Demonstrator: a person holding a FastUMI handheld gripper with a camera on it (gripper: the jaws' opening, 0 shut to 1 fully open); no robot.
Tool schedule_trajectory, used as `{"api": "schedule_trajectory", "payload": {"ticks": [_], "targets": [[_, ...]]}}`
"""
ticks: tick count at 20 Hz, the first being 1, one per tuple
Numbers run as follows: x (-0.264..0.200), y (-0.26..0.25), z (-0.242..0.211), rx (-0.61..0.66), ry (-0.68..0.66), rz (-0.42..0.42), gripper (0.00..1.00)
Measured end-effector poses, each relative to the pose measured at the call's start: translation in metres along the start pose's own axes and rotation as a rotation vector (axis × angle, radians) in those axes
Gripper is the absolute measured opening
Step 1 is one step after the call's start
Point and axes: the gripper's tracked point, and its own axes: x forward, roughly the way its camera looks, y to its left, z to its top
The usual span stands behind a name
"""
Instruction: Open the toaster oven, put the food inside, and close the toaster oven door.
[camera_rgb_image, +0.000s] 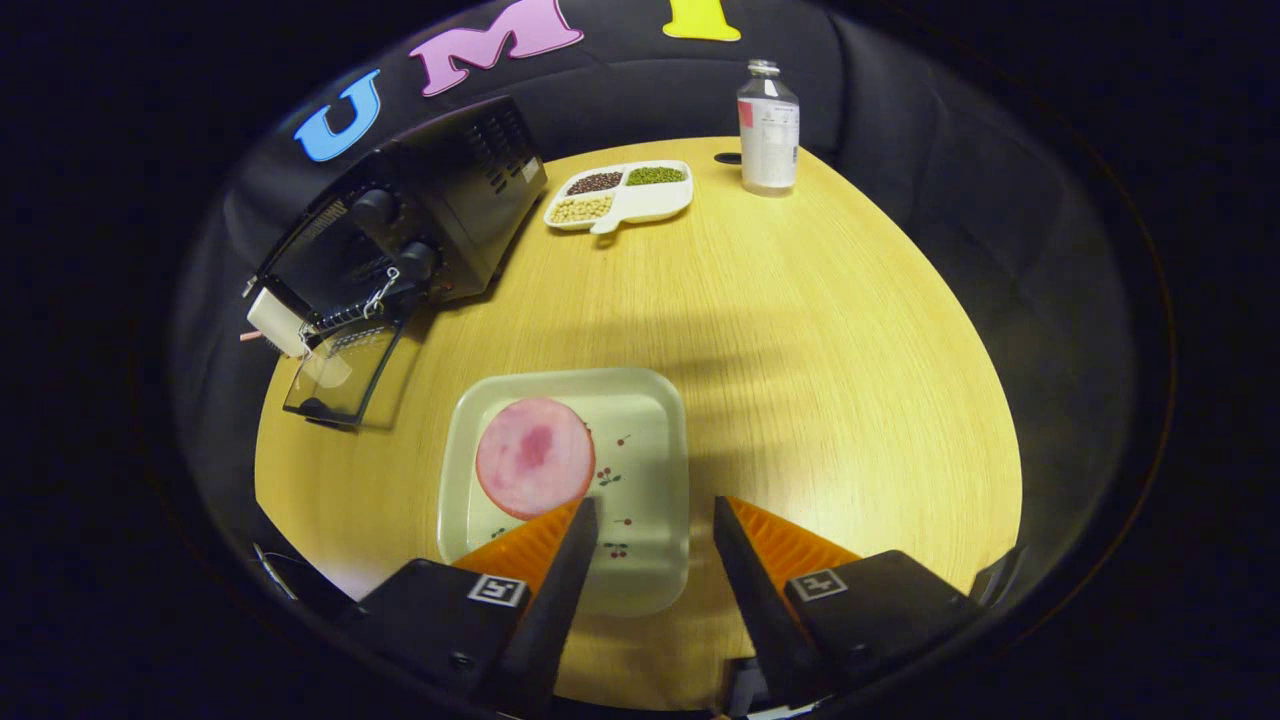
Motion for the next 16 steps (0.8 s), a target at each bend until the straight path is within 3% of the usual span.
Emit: {"api": "schedule_trajectory", "payload": {"ticks": [4, 6, 7, 9, 14, 16], "targets": [[0.0039, -0.0088, -0.0005, -0.011, -0.011, -0.031, 0.59], [0.0021, -0.0092, -0.0028, -0.043, -0.004, -0.043, 0.39], [0.0026, -0.0085, -0.0042, -0.047, 0.008, -0.037, 0.39], [0.0047, -0.0067, -0.0051, -0.039, 0.037, -0.049, 0.27], [0.0002, -0.0043, -0.0041, 0.021, 0.070, -0.027, 0.19], [0.0029, -0.0054, -0.0063, 0.046, 0.077, -0.010, 0.10]]}}
